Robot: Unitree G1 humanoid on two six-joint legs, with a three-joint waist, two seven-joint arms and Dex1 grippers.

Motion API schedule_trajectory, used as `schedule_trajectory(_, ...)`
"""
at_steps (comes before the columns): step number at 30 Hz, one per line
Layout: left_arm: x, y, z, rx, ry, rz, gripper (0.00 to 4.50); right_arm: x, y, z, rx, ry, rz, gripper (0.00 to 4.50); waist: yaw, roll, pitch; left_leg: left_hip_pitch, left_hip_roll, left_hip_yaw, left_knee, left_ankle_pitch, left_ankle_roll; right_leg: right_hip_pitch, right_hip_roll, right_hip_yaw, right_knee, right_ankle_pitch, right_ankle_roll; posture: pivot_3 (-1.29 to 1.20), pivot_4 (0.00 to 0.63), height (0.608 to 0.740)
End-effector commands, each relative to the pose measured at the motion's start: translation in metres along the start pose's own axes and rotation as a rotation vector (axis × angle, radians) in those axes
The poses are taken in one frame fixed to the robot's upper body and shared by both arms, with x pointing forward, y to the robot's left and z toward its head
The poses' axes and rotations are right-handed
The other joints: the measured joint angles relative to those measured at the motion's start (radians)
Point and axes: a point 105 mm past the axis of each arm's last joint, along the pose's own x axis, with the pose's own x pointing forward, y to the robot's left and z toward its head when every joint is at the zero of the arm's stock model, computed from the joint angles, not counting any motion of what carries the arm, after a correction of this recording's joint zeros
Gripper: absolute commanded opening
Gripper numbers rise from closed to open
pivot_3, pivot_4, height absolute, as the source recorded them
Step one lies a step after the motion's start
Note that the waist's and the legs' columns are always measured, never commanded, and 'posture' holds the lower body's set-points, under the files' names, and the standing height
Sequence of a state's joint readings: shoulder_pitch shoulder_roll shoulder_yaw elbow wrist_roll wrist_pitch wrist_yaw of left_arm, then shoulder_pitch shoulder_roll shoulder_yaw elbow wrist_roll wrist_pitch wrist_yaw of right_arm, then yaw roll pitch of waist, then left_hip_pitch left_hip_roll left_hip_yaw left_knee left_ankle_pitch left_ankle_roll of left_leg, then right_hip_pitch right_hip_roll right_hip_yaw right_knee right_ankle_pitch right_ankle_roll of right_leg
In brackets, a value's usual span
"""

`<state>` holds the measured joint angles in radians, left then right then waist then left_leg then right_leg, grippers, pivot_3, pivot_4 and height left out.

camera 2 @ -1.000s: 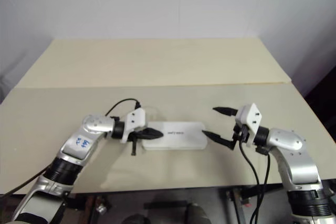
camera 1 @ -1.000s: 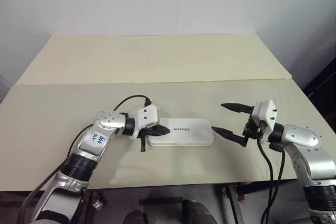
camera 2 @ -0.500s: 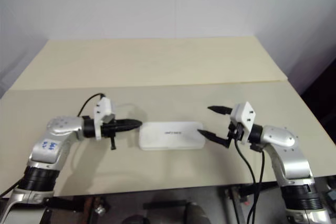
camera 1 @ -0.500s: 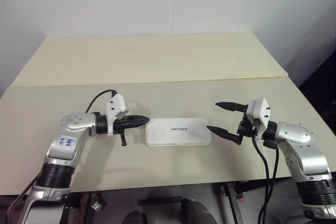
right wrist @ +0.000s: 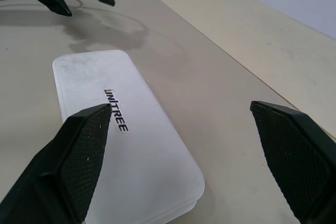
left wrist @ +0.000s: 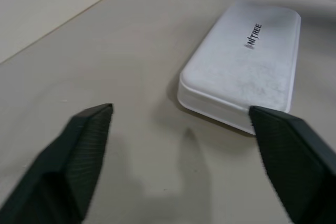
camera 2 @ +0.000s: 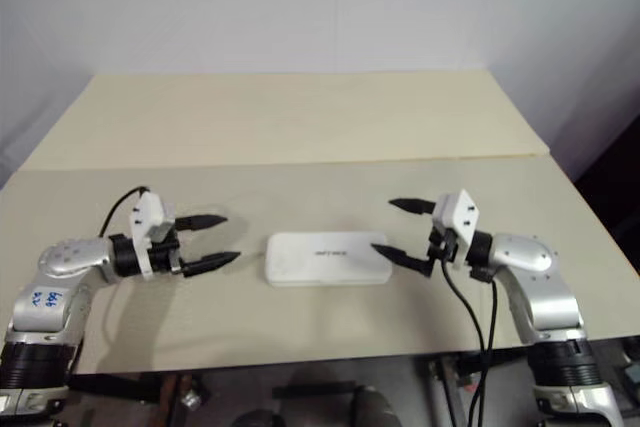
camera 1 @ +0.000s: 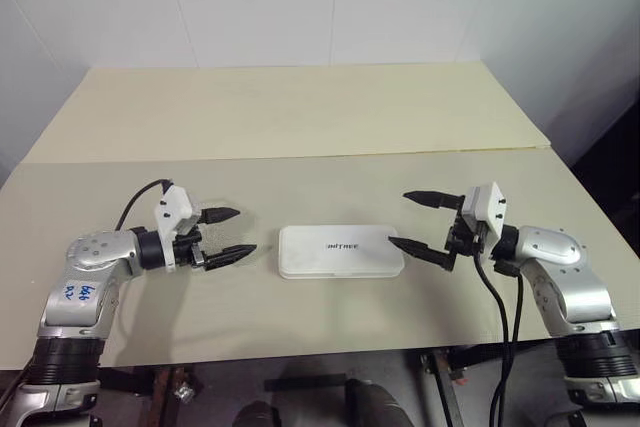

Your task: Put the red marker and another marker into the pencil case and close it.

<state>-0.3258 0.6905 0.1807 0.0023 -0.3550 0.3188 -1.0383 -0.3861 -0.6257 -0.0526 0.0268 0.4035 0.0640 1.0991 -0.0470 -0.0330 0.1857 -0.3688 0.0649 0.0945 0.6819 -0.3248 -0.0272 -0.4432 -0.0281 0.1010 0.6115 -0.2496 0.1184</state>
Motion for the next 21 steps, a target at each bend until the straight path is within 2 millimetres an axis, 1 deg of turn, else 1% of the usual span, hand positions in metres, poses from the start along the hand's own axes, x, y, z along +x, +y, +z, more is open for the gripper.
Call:
schedule_trajectory(1, -0.007, -0.001, 0.017, 0.056, -0.04, 0.008, 4.47, -0.001, -0.007, 0.008, -0.037, -0.026, -0.006, 4.5, -0.003, 0.0, 0.0, 0.0, 0.0, 0.0, 0.0, 0.0, 0.0, 0.0, 0.0, 0.0, 0.0, 0.0, 0.0, 0.0, 0.15, 0.74)
schedule_trajectory(4, -0.009, -0.004, 0.021, 0.063, -0.046, 0.015, 4.47, 0.001, -0.011, 0.009, -0.041, -0.025, 0.002, 4.5, -0.008, 0.0, 0.0, 0.0, 0.0, 0.0, 0.0, 0.0, 0.0, 0.0, 0.0, 0.0, 0.0, 0.0, 0.0, 0.0, 0.15, 0.74)
schedule_trajectory(7, -0.011, -0.001, 0.024, 0.07, -0.054, 0.057, 4.47, 0.002, -0.017, 0.011, -0.05, -0.026, 0.005, 4.5, -0.012, 0.0, 0.0, 0.0, 0.0, 0.0, 0.0, 0.0, 0.0, 0.0, 0.0, 0.0, 0.0, 0.0, 0.0, 0.0, 0.15, 0.74)
schedule_trajectory(13, -0.011, -0.004, 0.027, 0.073, -0.047, 0.038, 4.47, 0.003, -0.022, 0.01, -0.08, -0.005, 0.021, 4.5, -0.012, 0.0, 0.0, 0.0, 0.0, 0.0, 0.0, 0.0, 0.0, 0.0, 0.0, 0.0, 0.0, 0.0, 0.0, 0.0, 0.15, 0.74)
schedule_trajectory(16, -0.011, -0.004, 0.025, 0.072, -0.041, 0.034, 4.47, 0.002, -0.026, 0.009, -0.081, -0.004, 0.013, 4.5, -0.012, 0.0, 0.0, 0.0, 0.0, 0.0, 0.0, 0.0, 0.0, 0.0, 0.0, 0.0, 0.0, 0.0, 0.0, 0.0, 0.15, 0.74)
schedule_trajectory(18, -0.011, -0.004, 0.025, 0.074, -0.042, 0.039, 4.47, 0.0, -0.026, 0.009, -0.081, -0.005, 0.015, 4.5, -0.012, 0.0, 0.0, 0.0, 0.0, 0.0, -0.001, 0.0, 0.0, 0.0, 0.0, 0.0, 0.0, 0.0, 0.0, 0.0, 0.15, 0.74)
schedule_trajectory(21, -0.012, -0.003, 0.027, 0.074, -0.045, 0.049, 4.47, 0.006, -0.023, 0.01, -0.075, -0.015, 0.027, 4.5, -0.012, 0.0, 0.0, 0.0, 0.0, 0.0, -0.001, 0.0, 0.0, 0.0, 0.0, 0.0, -0.001, 0.0, 0.0, 0.0, 0.15, 0.74)
